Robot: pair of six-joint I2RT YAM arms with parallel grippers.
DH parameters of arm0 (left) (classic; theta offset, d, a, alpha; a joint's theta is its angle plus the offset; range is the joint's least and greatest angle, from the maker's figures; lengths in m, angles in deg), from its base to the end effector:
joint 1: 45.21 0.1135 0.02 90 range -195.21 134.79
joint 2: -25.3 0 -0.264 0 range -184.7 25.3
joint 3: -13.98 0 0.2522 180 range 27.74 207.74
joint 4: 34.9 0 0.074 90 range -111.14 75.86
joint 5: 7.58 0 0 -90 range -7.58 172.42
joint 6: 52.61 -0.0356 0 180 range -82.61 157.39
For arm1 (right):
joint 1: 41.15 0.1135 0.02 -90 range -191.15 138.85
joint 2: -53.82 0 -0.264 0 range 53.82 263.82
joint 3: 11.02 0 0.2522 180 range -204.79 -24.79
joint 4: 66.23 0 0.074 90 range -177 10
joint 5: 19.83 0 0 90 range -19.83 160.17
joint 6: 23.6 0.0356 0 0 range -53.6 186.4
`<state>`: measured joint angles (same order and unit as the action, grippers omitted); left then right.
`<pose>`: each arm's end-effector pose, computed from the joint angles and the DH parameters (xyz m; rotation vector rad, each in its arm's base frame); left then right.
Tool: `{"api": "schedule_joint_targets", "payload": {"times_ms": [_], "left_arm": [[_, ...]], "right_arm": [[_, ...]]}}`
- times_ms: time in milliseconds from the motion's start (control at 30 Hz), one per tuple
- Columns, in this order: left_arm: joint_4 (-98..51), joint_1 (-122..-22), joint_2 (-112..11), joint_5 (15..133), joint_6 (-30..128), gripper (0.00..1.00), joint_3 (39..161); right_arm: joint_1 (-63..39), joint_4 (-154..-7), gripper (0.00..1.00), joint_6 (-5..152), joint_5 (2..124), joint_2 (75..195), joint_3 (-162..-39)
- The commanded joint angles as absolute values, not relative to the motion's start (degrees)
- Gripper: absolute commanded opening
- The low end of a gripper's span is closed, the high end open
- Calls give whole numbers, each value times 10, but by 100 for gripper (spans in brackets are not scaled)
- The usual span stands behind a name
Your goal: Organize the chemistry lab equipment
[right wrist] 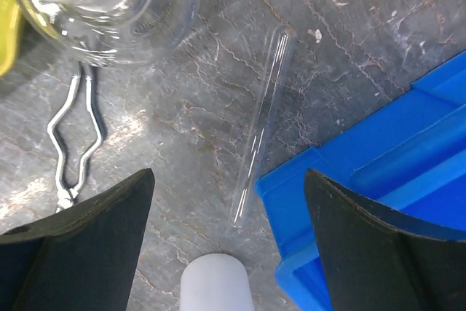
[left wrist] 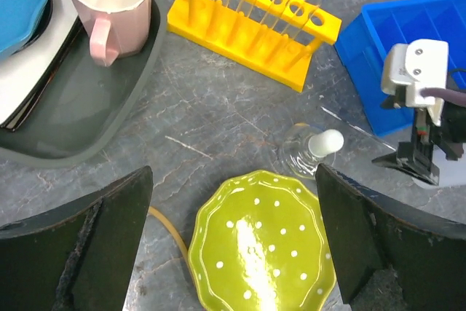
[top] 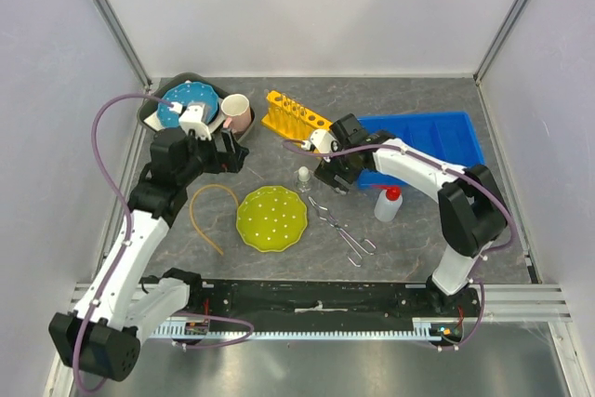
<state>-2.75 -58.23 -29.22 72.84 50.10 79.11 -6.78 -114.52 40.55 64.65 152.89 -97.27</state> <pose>0.2093 -0.0545 0.3349 0.1174 1.9656 -0.4584 0.2955 0.2063 0.2224 -1.3529 2.2676 0.1775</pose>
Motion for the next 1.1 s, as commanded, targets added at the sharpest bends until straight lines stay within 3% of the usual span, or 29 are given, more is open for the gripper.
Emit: {"api": "schedule_joint_targets", "payload": {"times_ms": [0, 100, 233, 800, 1067], "left_arm": [[-25, -582, -239, 727, 491, 100, 748], [-23, -582, -212, 740, 488, 100, 715], [-14, -582, -193, 742, 480, 99, 688], [-16, -581, -192, 744, 470, 99, 687], [-22, -582, -192, 716, 481, 99, 689]], "right_arm": [[-68, -1133, 88, 434, 671, 1561, -1000], [-77, -1136, 79, 451, 669, 1593, -1017], [-98, -1142, 58, 471, 667, 1621, -1037], [-119, -1146, 34, 477, 660, 1683, -1046], [-123, -1151, 23, 484, 623, 1652, -1051]]}}
